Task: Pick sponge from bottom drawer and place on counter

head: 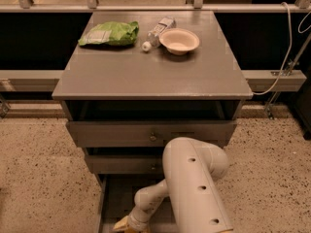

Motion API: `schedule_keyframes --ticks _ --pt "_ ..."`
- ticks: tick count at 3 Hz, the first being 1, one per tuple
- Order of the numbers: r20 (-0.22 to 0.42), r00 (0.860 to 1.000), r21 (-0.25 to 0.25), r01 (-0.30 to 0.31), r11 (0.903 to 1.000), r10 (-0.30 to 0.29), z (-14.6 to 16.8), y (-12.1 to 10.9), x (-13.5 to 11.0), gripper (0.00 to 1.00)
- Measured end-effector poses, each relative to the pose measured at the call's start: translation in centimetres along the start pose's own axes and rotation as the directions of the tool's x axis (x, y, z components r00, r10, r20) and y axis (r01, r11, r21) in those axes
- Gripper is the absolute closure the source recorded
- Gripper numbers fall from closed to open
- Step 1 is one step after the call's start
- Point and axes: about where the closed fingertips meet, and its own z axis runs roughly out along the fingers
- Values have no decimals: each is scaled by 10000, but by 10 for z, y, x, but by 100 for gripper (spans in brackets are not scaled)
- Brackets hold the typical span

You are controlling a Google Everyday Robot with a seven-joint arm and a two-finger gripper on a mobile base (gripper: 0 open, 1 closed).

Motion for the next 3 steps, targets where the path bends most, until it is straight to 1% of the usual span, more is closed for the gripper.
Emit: schedule_keyframes --ticks 1,2,3 --pt "128 9999 -175 82 9998 -80 30 -7 7 26" --pt "132 9999 -173 102 9998 -99 27 -8 5 50" --pt "132 9999 -172 102 9998 -100 22 -10 3 80"
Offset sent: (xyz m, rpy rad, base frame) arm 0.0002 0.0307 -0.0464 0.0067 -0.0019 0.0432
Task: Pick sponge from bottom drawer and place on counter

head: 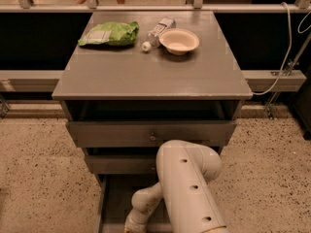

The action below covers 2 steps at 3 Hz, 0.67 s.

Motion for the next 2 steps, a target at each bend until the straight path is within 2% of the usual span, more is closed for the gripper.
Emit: schedule_keyframes --ticks 1,2 --pt "0 10000 0 0 10000 0 -1 0 0 100" --pt "-333 9891 1098 1462 9831 -1434 -43 -10 -34 100"
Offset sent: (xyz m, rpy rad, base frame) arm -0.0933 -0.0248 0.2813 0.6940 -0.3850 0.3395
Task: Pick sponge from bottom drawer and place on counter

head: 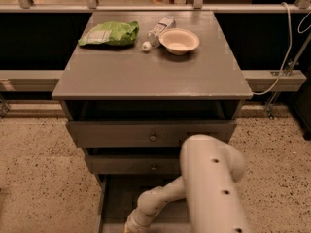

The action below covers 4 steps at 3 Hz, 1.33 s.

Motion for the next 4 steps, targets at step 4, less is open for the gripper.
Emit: schedule_keyframes --ticks 4 --pt "-1710 9189 1756 3834 9067 -3555 -250 -42 -135 100"
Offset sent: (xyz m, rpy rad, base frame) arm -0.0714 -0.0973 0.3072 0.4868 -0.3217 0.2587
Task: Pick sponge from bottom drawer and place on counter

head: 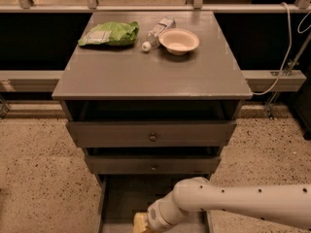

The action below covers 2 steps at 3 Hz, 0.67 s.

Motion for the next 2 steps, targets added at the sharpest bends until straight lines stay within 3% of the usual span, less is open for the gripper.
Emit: schedule_keyframes --ticks 1,2 --pt "-1035 9927 -535 572 9969 -625 -14 -3 52 100" --pt "-2333 9630 -1036 1134 9881 -1349 -52 -10 96 100"
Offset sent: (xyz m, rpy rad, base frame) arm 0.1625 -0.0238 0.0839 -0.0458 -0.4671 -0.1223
